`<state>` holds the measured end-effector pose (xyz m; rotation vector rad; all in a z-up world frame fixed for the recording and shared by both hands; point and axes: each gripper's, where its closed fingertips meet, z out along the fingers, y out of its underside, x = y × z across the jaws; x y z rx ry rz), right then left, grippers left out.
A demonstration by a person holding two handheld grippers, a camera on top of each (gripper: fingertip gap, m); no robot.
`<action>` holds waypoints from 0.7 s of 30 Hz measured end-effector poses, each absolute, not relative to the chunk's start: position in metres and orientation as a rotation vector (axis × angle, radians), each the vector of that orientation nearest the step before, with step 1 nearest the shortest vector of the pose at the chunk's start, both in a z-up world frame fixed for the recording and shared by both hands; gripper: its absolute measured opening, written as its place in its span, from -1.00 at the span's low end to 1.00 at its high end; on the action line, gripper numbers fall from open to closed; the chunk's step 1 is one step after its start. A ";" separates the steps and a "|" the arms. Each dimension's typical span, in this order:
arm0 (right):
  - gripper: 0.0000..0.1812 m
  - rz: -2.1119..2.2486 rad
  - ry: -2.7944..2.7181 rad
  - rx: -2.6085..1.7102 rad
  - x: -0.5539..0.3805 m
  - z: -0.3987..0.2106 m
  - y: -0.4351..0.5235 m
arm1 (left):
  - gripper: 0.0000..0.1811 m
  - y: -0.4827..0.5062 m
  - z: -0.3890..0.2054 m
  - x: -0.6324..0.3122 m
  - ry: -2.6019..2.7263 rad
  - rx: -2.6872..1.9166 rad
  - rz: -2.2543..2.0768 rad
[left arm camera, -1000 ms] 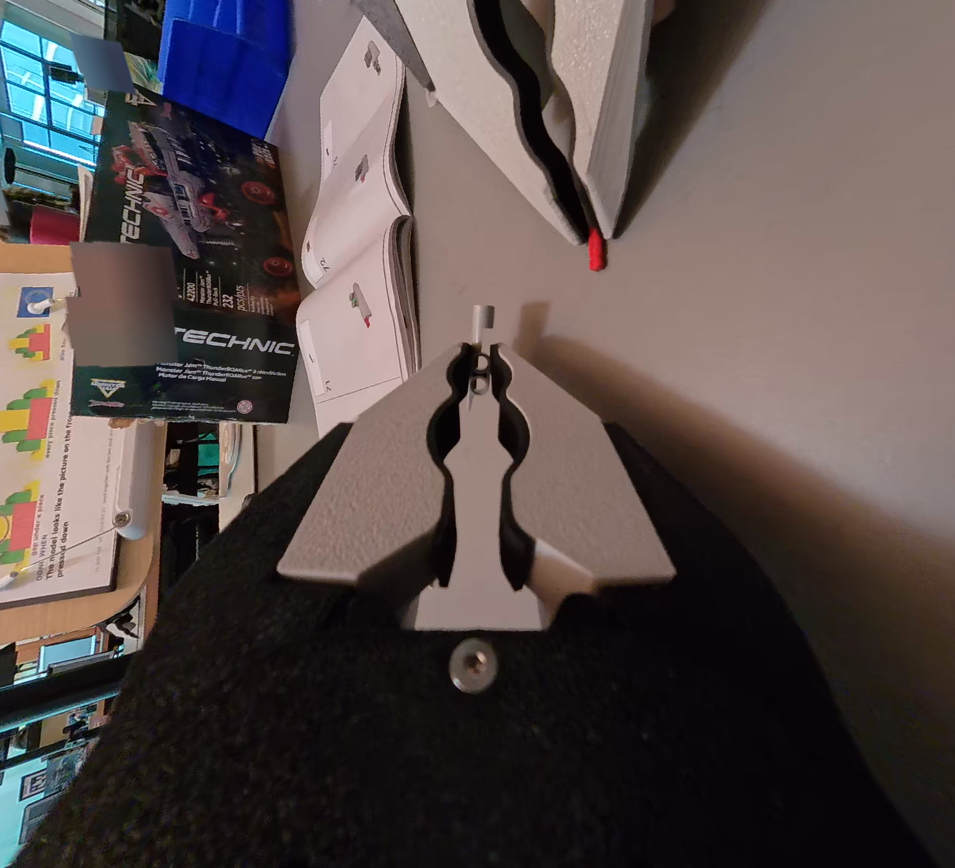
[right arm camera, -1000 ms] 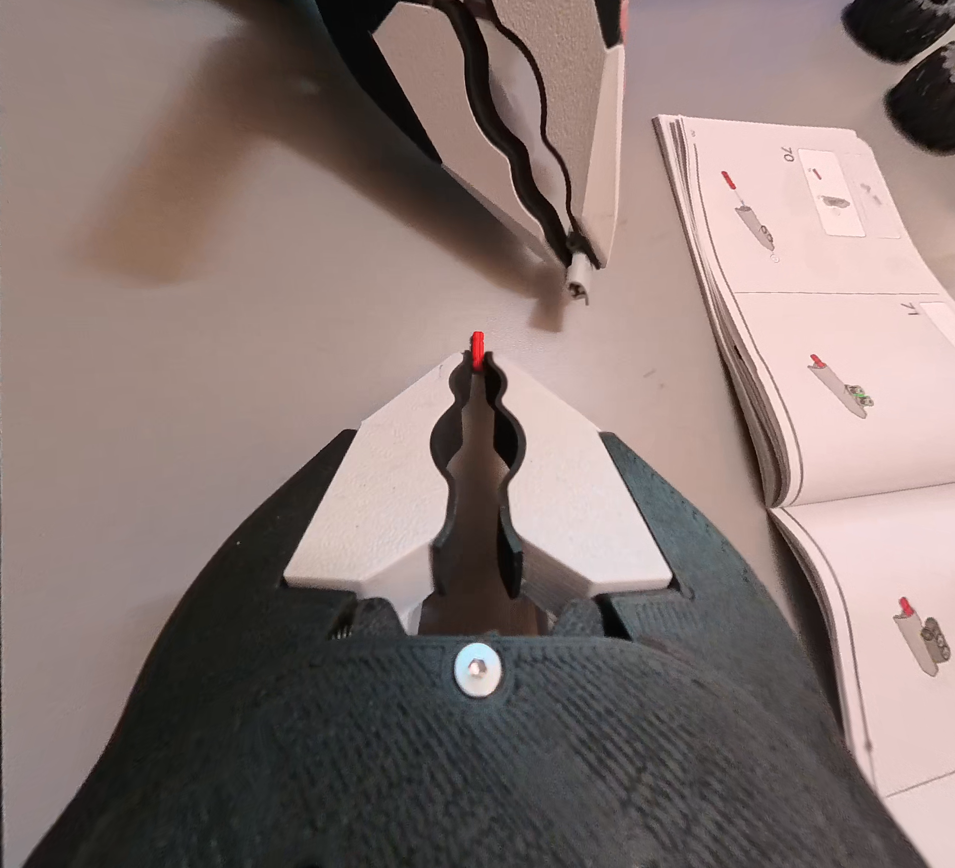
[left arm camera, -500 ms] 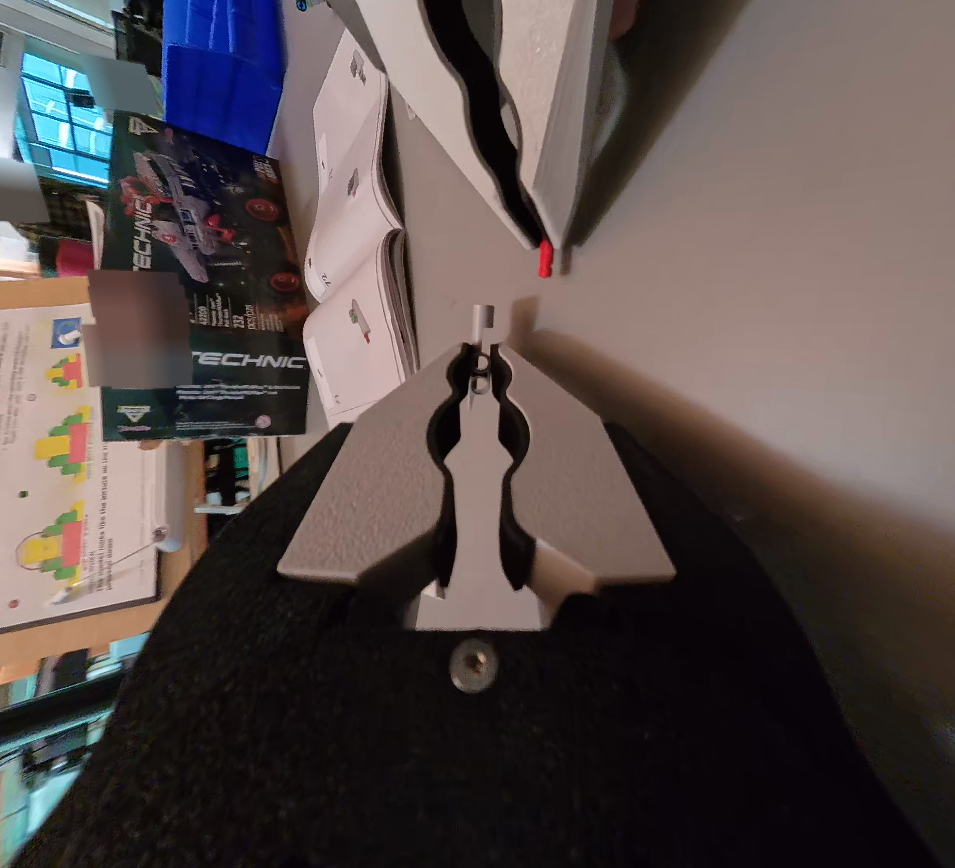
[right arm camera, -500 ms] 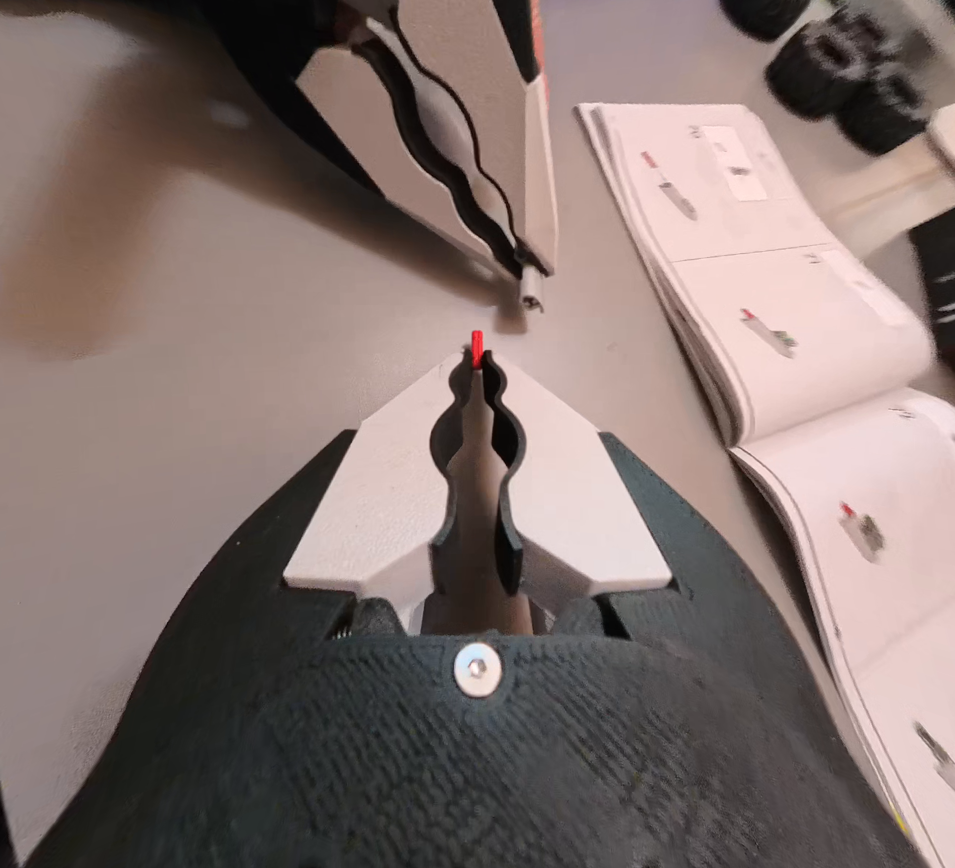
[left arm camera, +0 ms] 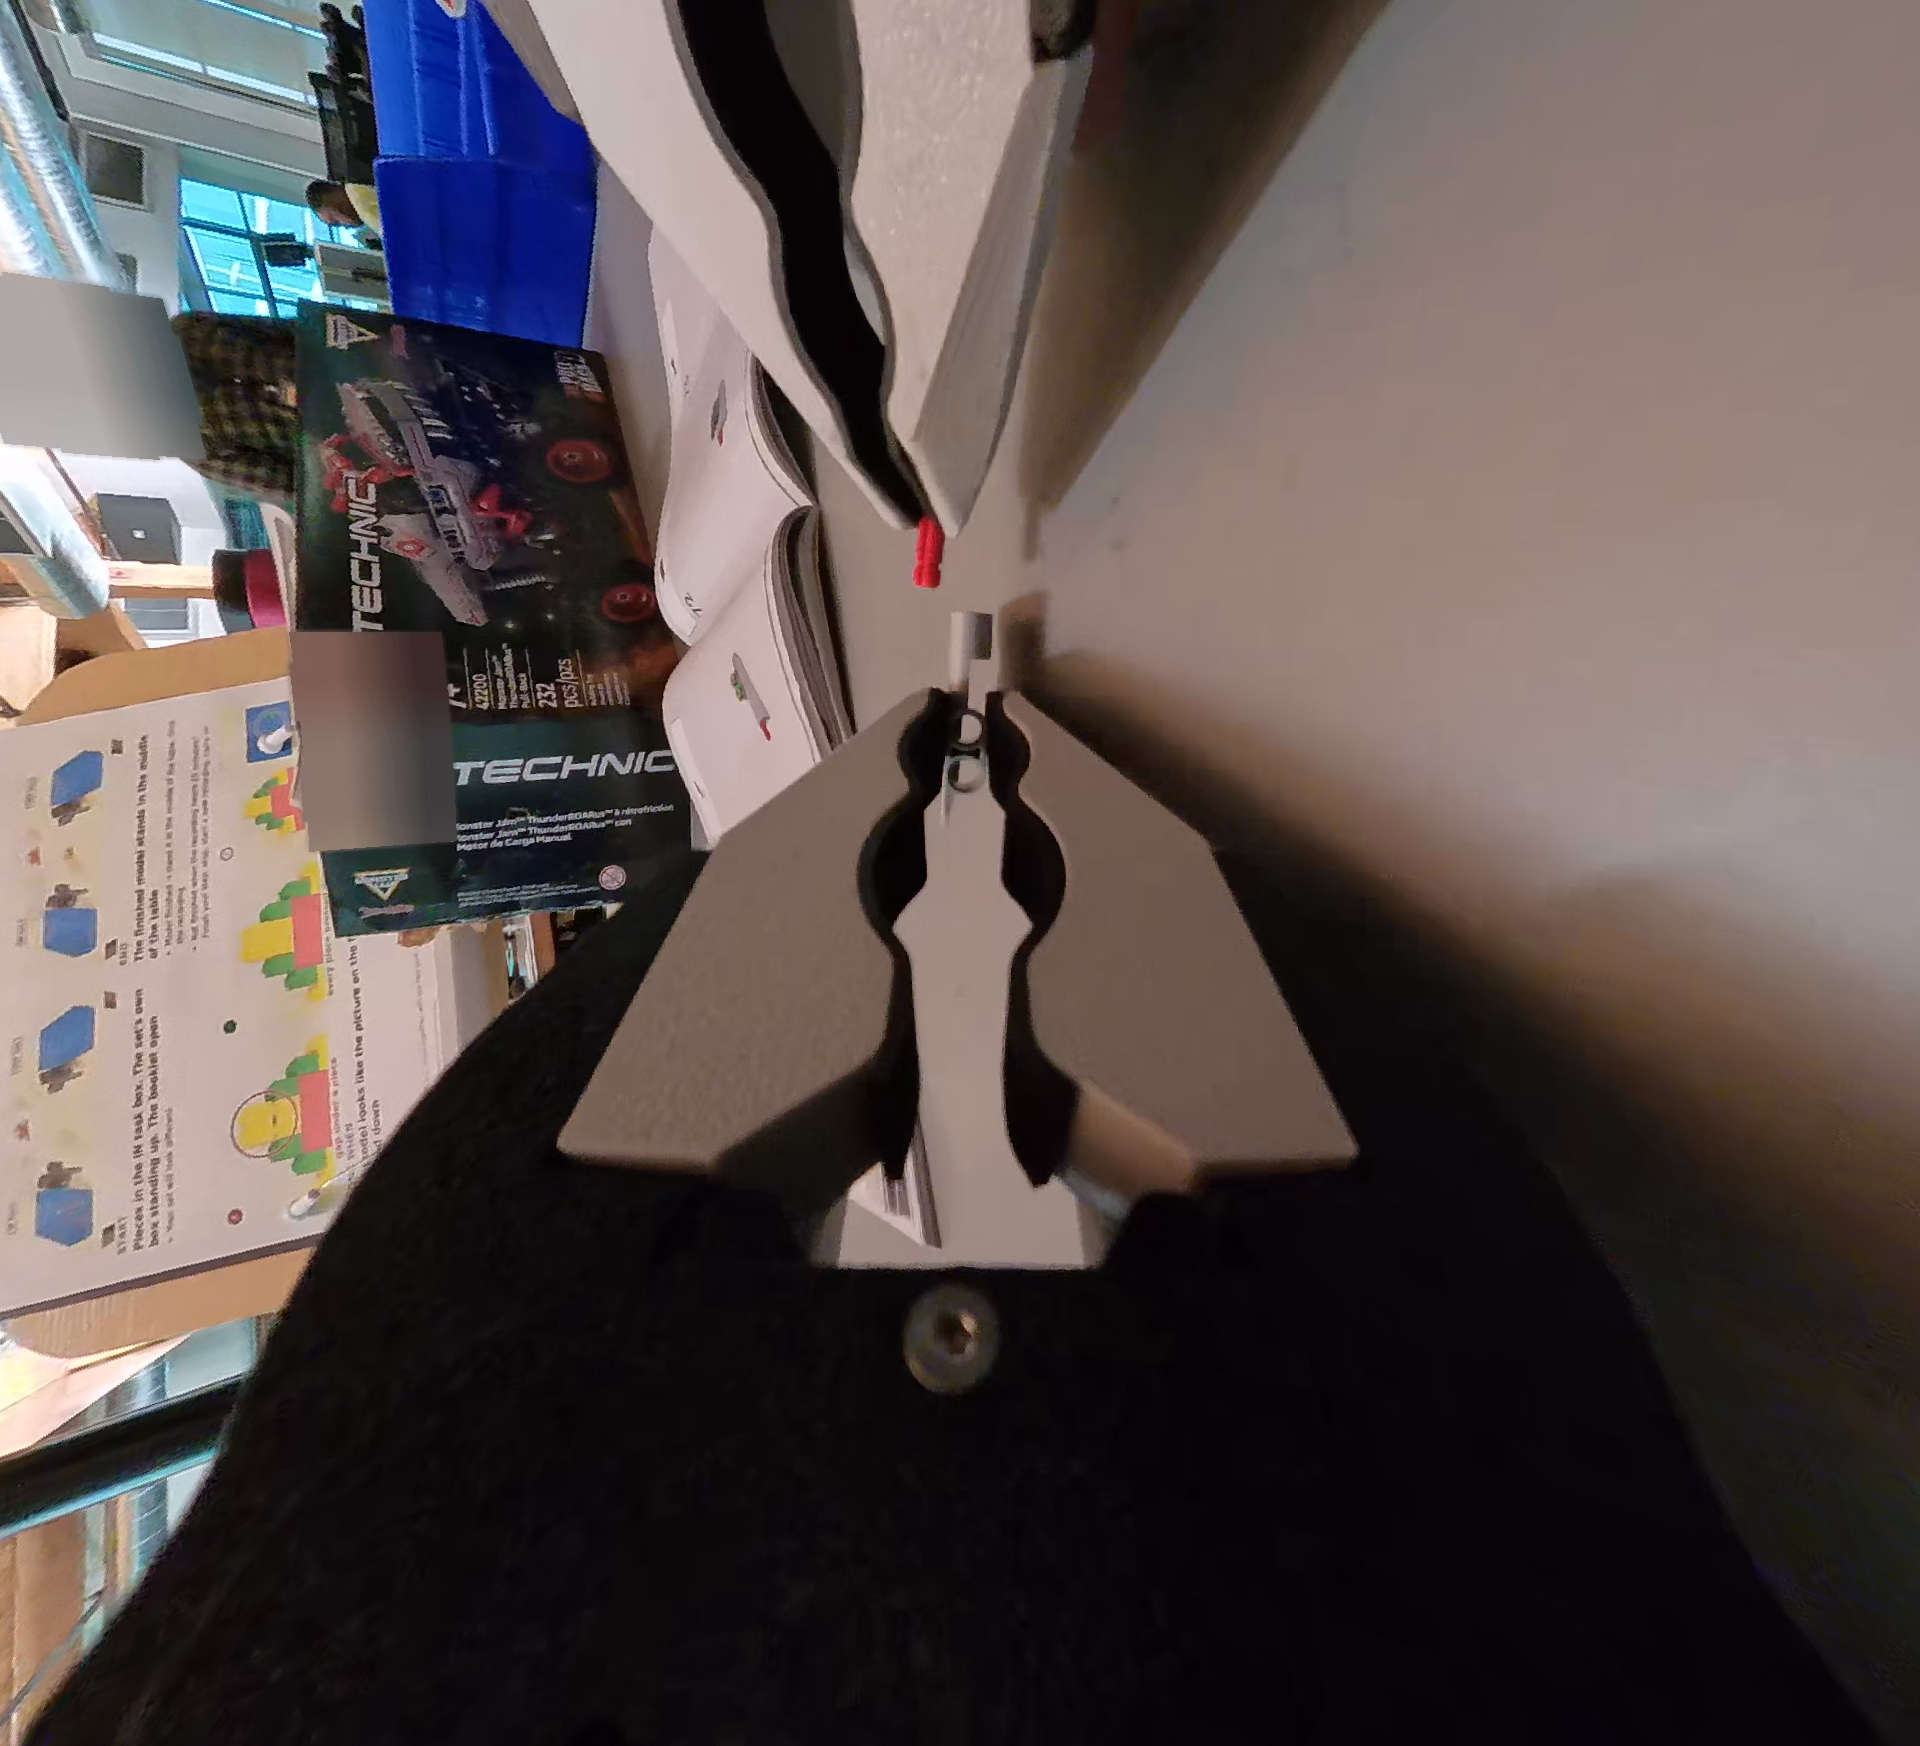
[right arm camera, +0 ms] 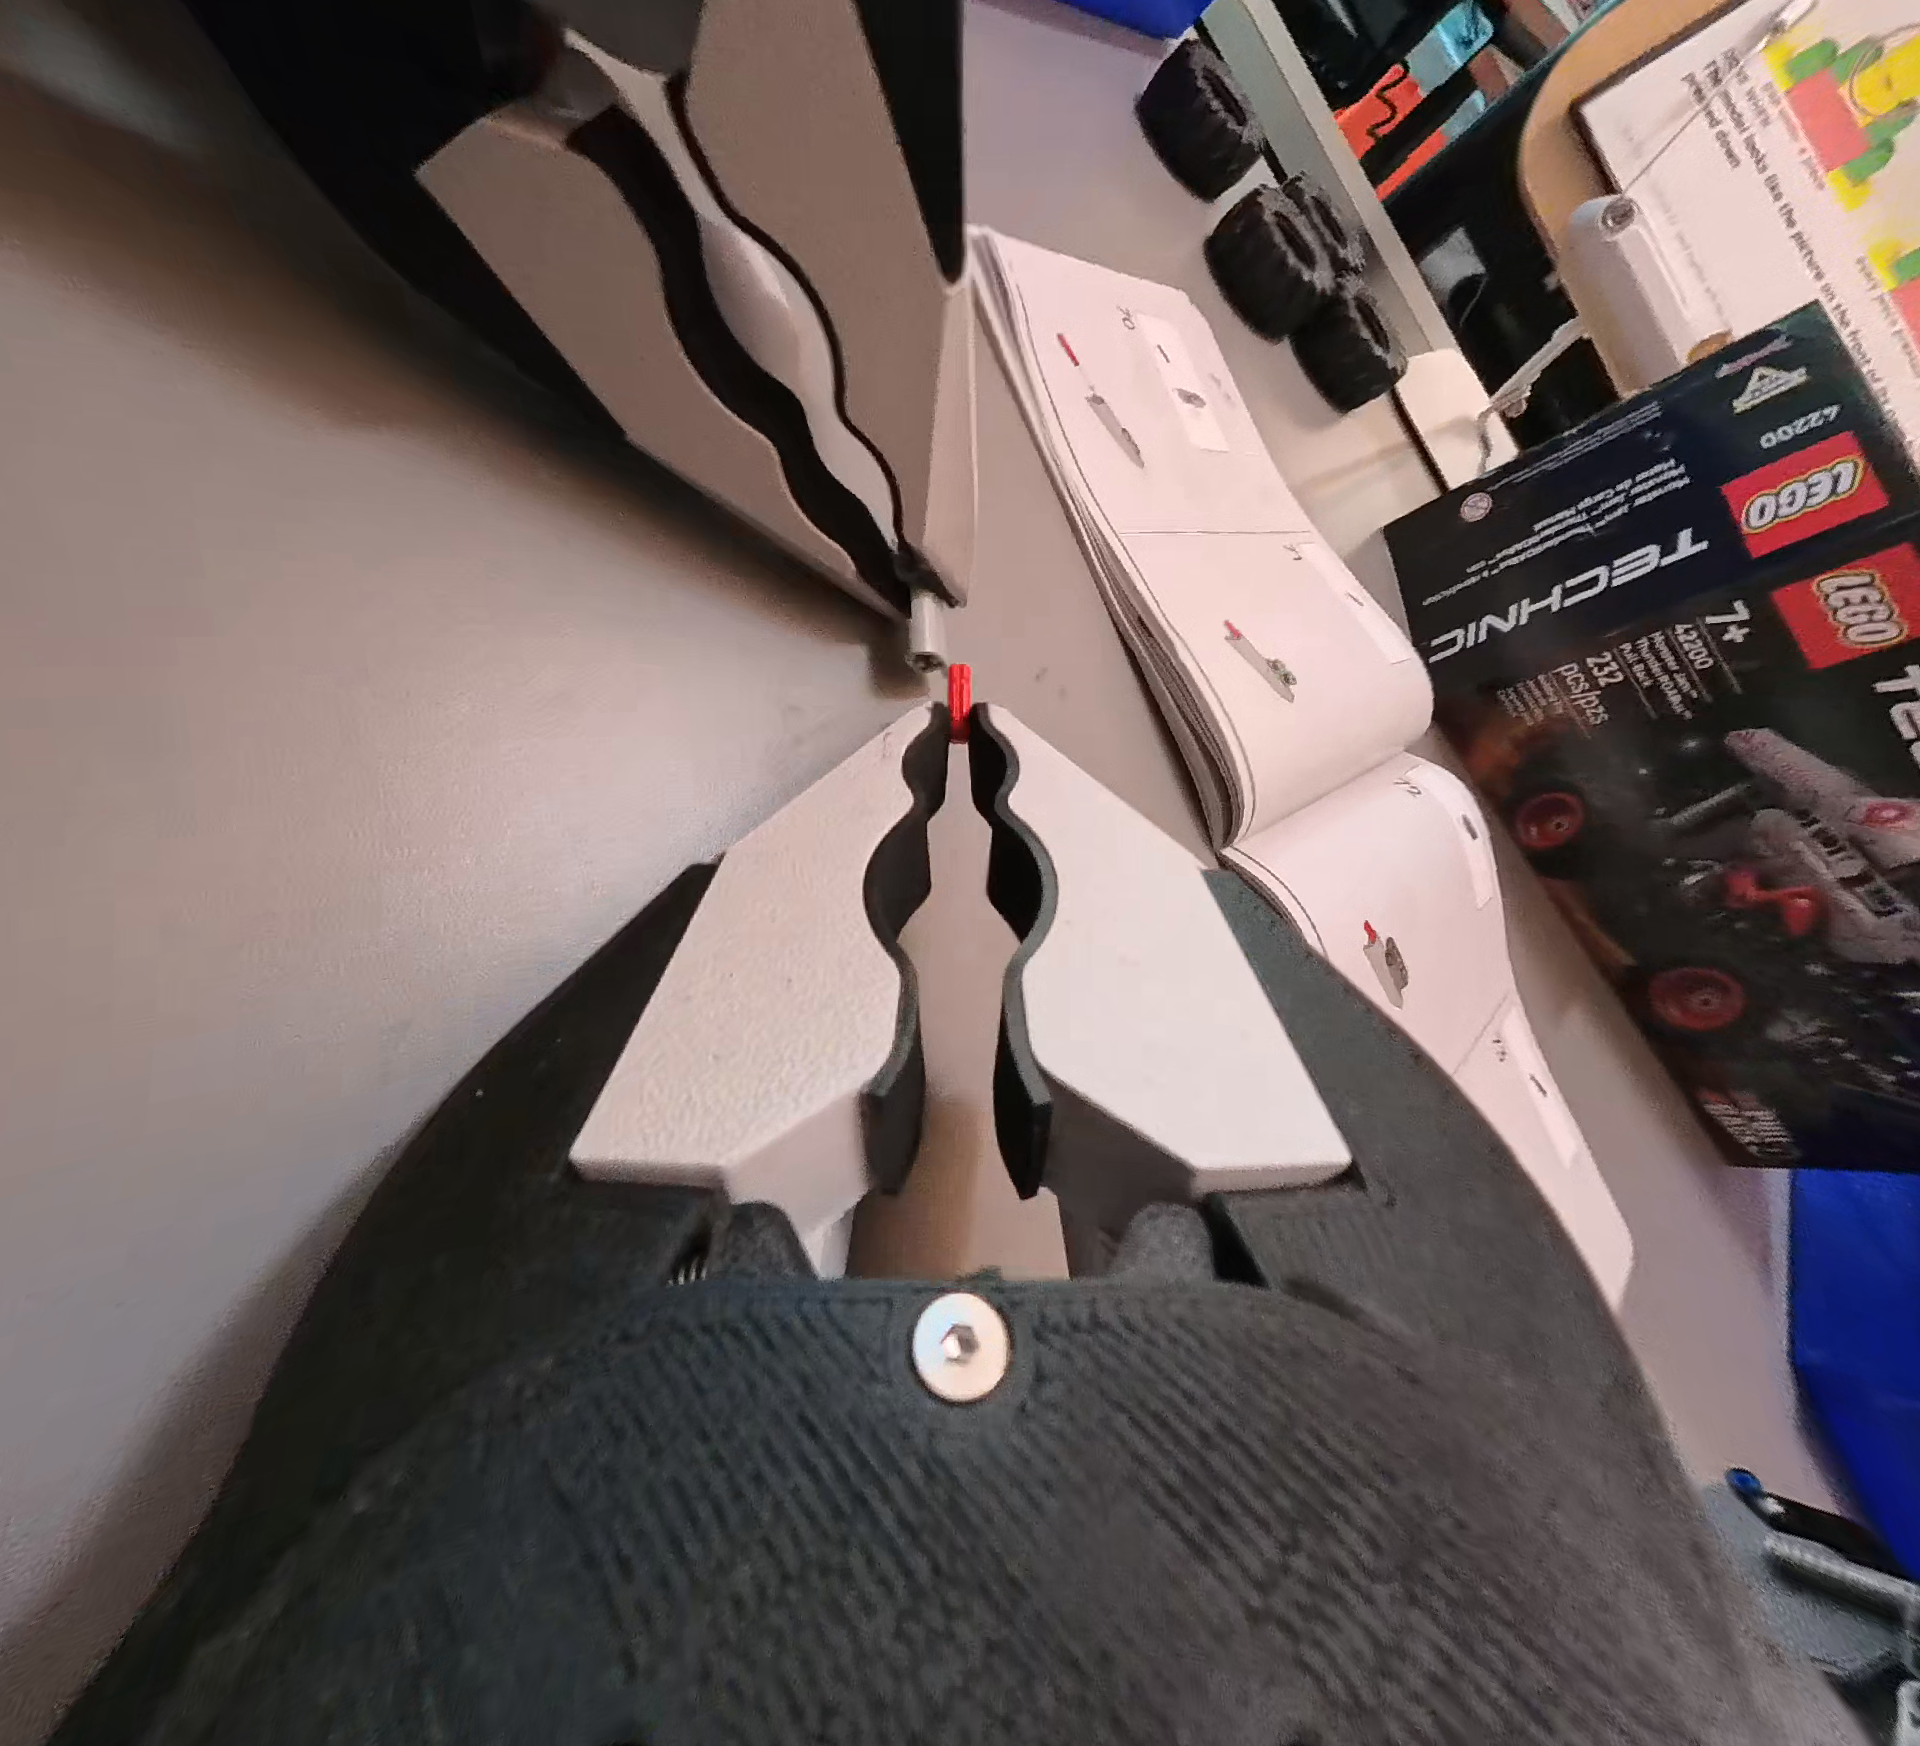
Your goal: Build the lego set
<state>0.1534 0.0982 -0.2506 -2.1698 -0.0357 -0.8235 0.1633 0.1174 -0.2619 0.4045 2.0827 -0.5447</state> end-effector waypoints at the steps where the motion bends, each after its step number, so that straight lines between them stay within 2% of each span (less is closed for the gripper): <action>1: -0.97 -0.846 -0.061 -2.183 0.153 -0.253 0.099 | -0.95 0.117 -0.263 0.164 2.081 0.406 -0.540; 21: -0.97 -0.965 -0.201 -2.179 0.158 -0.255 0.108 | -0.95 0.118 -0.263 0.167 2.124 0.353 -0.596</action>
